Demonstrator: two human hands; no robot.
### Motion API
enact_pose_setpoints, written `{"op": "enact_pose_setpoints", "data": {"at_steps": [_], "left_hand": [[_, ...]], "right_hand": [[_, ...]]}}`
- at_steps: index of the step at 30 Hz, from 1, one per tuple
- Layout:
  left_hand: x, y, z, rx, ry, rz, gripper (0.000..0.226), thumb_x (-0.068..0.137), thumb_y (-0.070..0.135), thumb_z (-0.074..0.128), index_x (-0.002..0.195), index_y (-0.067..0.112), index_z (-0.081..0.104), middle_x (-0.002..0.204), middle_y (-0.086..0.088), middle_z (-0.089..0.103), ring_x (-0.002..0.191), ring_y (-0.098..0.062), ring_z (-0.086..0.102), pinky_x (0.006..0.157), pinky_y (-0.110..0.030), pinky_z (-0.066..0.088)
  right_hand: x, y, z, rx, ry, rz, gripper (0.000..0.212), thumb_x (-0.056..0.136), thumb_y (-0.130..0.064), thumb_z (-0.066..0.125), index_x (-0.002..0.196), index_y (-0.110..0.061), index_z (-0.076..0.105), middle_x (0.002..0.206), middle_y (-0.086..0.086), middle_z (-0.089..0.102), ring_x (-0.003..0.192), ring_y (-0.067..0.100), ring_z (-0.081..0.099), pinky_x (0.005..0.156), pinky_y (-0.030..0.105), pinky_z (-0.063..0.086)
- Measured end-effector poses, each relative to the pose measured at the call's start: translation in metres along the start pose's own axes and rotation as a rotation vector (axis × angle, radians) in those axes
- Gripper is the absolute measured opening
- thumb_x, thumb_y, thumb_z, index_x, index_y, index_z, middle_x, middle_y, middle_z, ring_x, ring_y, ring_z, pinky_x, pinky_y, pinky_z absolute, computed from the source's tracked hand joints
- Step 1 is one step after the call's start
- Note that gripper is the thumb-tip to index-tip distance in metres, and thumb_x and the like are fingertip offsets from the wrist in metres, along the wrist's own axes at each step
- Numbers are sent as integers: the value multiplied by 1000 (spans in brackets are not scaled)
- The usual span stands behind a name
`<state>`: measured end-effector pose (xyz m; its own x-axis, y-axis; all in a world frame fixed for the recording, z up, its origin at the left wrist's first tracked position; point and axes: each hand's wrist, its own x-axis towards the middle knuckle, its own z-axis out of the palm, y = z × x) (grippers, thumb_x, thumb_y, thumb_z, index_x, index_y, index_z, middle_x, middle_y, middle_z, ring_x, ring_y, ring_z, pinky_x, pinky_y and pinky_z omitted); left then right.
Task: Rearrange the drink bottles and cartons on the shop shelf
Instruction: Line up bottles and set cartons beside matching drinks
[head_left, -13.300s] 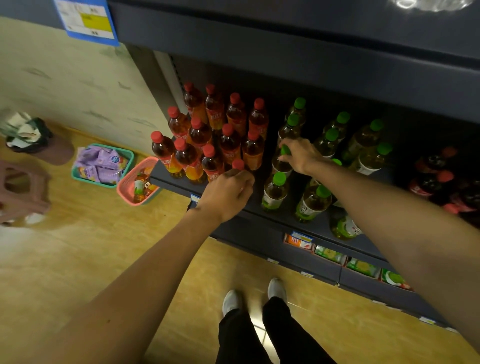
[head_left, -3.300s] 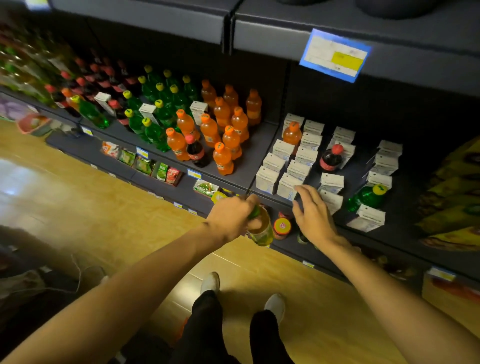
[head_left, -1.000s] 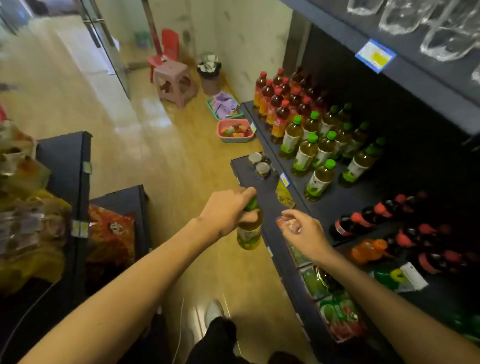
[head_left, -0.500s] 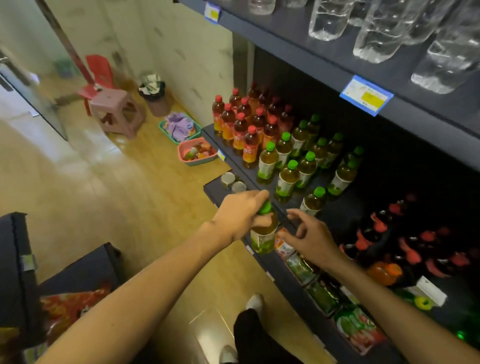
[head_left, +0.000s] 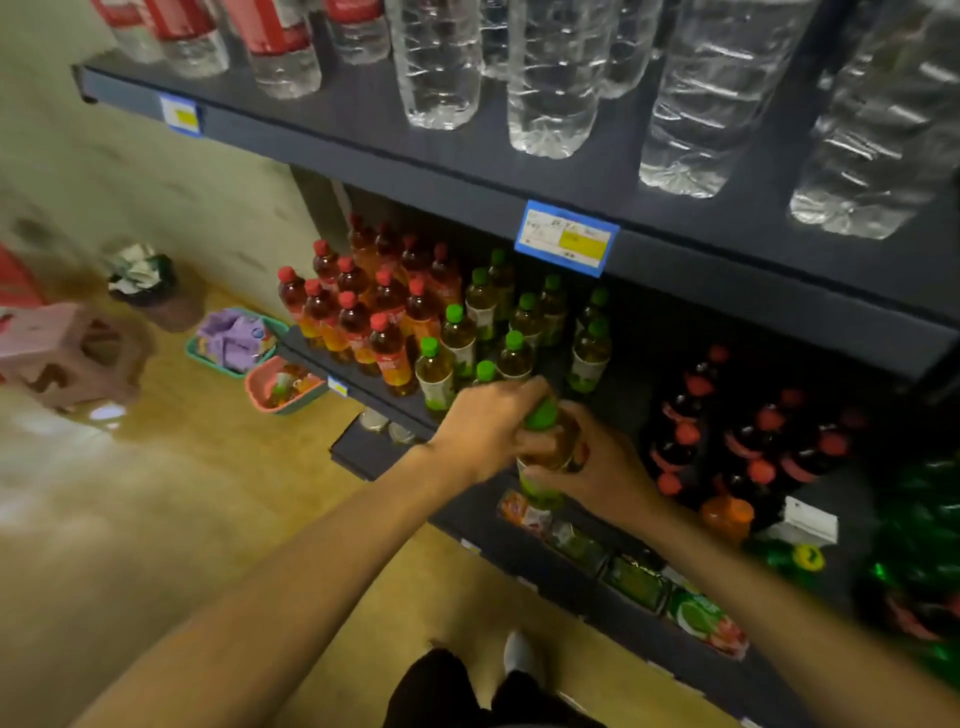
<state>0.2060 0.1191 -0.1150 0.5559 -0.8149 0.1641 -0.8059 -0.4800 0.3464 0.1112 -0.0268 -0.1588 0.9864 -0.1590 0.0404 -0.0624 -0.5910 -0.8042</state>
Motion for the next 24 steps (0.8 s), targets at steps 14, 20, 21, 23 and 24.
{"op": "enact_pose_setpoints", "data": {"at_steps": [14, 20, 21, 23, 24], "left_hand": [[39, -26, -5, -247, 34, 55, 48, 92, 45, 53, 131, 23, 40, 81, 4, 62, 70, -13, 61, 62, -40, 54], [18, -54, 6, -253, -30, -29, 43, 92, 45, 53, 127, 20, 46, 84, 5, 61, 73, -12, 58, 64, -34, 49], [16, -57, 8, -252, -25, -43, 42, 92, 45, 52, 126, 20, 48, 86, 3, 62, 75, -14, 59, 65, -34, 49], [12, -63, 13, -258, -17, -65, 38, 93, 43, 52, 123, 20, 50, 87, 1, 63, 78, -17, 60, 68, -36, 50], [11, -65, 16, -261, -15, -78, 36, 94, 42, 51, 122, 19, 51, 87, 1, 63, 78, -18, 61, 68, -37, 50]], "right_hand": [[-2, 15, -58, 31, 513, 267, 45, 67, -23, 82, 105, -22, 60, 86, -20, 63, 80, -3, 62, 69, 5, 46], [27, 25, -77, -47, 552, 267, 43, 70, -21, 80, 108, -13, 62, 91, -8, 64, 87, 8, 62, 69, 3, 41], [34, 28, -77, -67, 537, 266, 42, 70, -23, 80, 107, -13, 62, 93, -6, 65, 89, 10, 62, 73, 8, 41], [52, 38, -73, -88, 485, 286, 48, 69, -30, 81, 109, -15, 61, 100, -5, 66, 93, 9, 61, 79, 18, 44], [61, 46, -70, -96, 461, 296, 53, 68, -34, 81, 113, -17, 59, 105, -5, 65, 97, 9, 61, 82, 22, 46]]}}
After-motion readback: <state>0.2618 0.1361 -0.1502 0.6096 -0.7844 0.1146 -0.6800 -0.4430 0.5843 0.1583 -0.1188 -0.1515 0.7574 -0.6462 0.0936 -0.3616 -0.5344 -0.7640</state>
